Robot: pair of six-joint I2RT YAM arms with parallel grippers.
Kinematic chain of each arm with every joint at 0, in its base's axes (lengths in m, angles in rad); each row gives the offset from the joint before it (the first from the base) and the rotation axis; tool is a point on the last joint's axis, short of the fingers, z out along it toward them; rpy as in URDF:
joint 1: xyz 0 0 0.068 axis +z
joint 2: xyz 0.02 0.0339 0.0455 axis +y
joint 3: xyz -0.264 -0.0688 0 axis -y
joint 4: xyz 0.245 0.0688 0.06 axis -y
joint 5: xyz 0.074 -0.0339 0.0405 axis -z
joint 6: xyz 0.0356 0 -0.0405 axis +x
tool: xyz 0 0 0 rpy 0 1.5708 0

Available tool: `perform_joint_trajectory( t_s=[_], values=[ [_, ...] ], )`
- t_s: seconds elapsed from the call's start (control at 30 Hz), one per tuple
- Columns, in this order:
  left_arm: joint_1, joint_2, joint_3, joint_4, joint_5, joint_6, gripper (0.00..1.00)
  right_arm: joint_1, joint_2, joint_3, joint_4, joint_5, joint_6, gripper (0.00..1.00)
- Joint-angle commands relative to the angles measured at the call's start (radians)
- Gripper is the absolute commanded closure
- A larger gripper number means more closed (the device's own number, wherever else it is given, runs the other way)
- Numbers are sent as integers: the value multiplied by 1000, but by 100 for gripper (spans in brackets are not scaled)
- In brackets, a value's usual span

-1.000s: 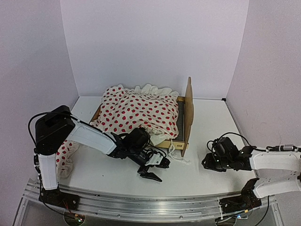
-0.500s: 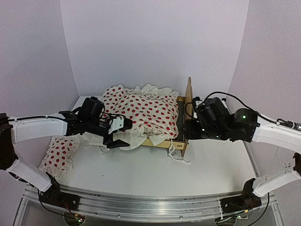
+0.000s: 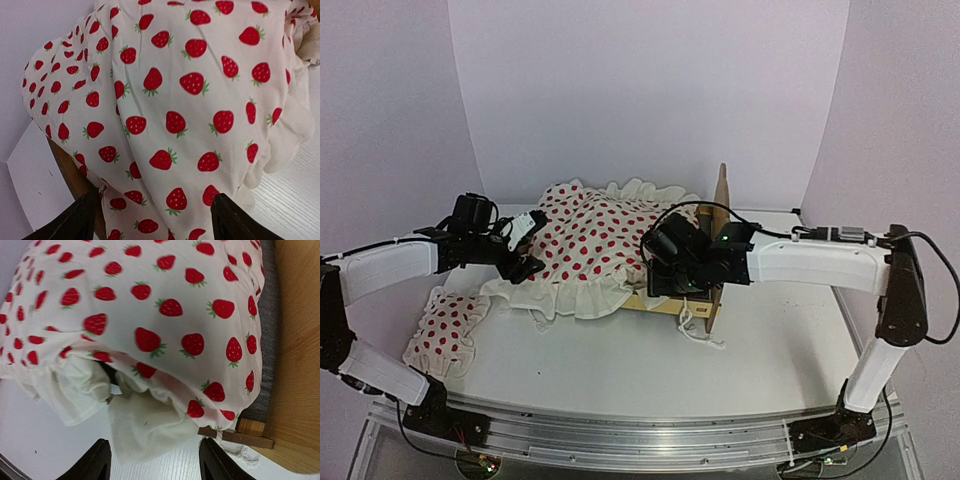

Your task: Set up the pet bed

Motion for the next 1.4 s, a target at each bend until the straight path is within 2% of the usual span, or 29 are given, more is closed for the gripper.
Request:
perform_joint_trajectory(
  t_s=[0.0,0.2,0.3,0.37,0.43,0.47,0.6,0.8,0.93,1.1,1.13,1.2,1.27,1.37],
  values=[
    [4,33,-29,-2,-55,30,25,-96,108,81,-12,-161,109,42],
    [4,39,-89,8,-54,60,41,-109,167,99,-9,-230,143,51],
    [4,44,-102,21,-37,61,57,-120,165,76,-11,-241,145,77],
    [4,44,-90,17,-32,70,74,-131,121,37,-12,-211,139,91],
    [4,47,-81,16,-42,93,93,-139,67,3,-19,-175,118,98],
    [4,49,-73,14,-53,103,99,-145,36,-8,-33,-158,100,100],
    [17,48,-12,-4,-74,128,100,-165,-40,4,-133,-147,36,100],
    [44,57,42,-35,-92,173,100,-206,-118,-4,-237,-275,12,100],
    [68,57,67,-29,-98,184,100,-222,-164,-2,-278,-304,10,100],
    [69,47,83,-87,-16,193,100,-226,-160,8,-319,-317,-14,100],
    [68,42,84,-104,12,192,100,-225,-152,10,-340,-302,-11,97],
    [66,24,85,-142,96,187,100,-225,-128,29,-392,-270,-8,79],
    [56,-2,76,-170,186,171,100,-225,-88,77,-454,-262,-23,66],
    [49,-16,59,-184,236,147,100,-190,-41,191,-531,-200,-62,54]
  ],
)
